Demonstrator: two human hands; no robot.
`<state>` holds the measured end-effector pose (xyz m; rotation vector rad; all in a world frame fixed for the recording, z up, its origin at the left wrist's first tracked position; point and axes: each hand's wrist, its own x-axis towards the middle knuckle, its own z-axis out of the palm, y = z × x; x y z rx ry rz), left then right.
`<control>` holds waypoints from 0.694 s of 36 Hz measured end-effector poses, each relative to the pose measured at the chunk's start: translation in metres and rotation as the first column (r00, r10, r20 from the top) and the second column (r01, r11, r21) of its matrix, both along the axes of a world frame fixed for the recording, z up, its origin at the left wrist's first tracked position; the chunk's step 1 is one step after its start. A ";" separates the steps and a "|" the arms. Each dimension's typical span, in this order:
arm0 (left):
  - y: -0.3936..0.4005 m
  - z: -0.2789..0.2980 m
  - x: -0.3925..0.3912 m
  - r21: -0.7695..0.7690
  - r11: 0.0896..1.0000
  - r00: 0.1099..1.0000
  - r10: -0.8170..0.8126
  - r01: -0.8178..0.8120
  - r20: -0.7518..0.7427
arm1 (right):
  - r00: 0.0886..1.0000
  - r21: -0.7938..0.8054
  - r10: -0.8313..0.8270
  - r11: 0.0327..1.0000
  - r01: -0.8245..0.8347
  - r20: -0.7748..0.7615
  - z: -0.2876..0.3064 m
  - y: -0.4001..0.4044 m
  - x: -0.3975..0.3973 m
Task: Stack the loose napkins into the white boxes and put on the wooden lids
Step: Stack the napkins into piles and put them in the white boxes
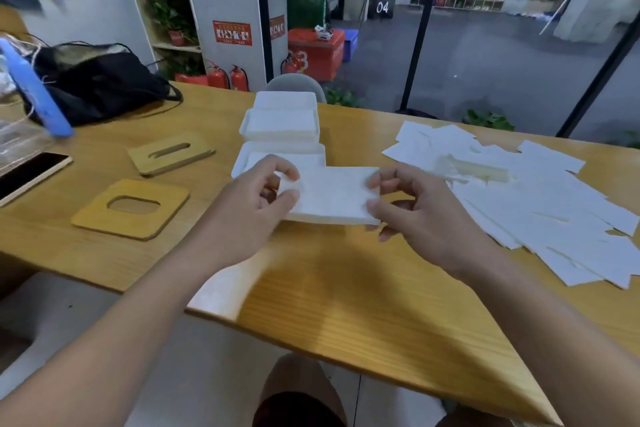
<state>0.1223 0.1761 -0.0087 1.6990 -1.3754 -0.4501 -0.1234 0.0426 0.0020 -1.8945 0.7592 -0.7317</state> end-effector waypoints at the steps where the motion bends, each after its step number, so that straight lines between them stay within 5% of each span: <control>1: -0.005 0.004 0.008 0.014 1.000 0.998 0.027 -0.028 0.064 | 1.000 -0.031 0.003 1.000 -0.003 -0.015 0.004 -0.004 0.011; 7: -0.041 0.021 0.060 0.052 0.978 0.937 0.176 -0.200 0.301 | 0.991 -0.307 -0.089 0.950 0.055 -0.100 0.015 -0.034 0.084; 13: -0.061 0.014 0.084 0.137 0.936 0.797 0.193 -0.325 0.572 | 0.967 -0.323 -0.079 0.946 -0.004 -0.243 0.010 -0.053 0.128; 18: -0.061 0.000 0.094 0.138 0.943 0.774 0.158 -0.302 0.614 | 0.851 -0.530 -0.184 0.839 -0.125 -0.492 -0.001 -0.056 0.131; 21: -0.060 0.000 0.095 0.130 0.938 0.743 0.164 -0.320 0.649 | 0.815 -0.648 -0.262 0.742 -0.172 -0.517 -0.001 -0.058 0.131; 25: -0.063 0.004 0.097 0.101 0.941 0.734 0.182 -0.323 0.655 | 0.844 -0.659 -0.220 0.727 -0.193 -0.490 0.005 -0.065 0.133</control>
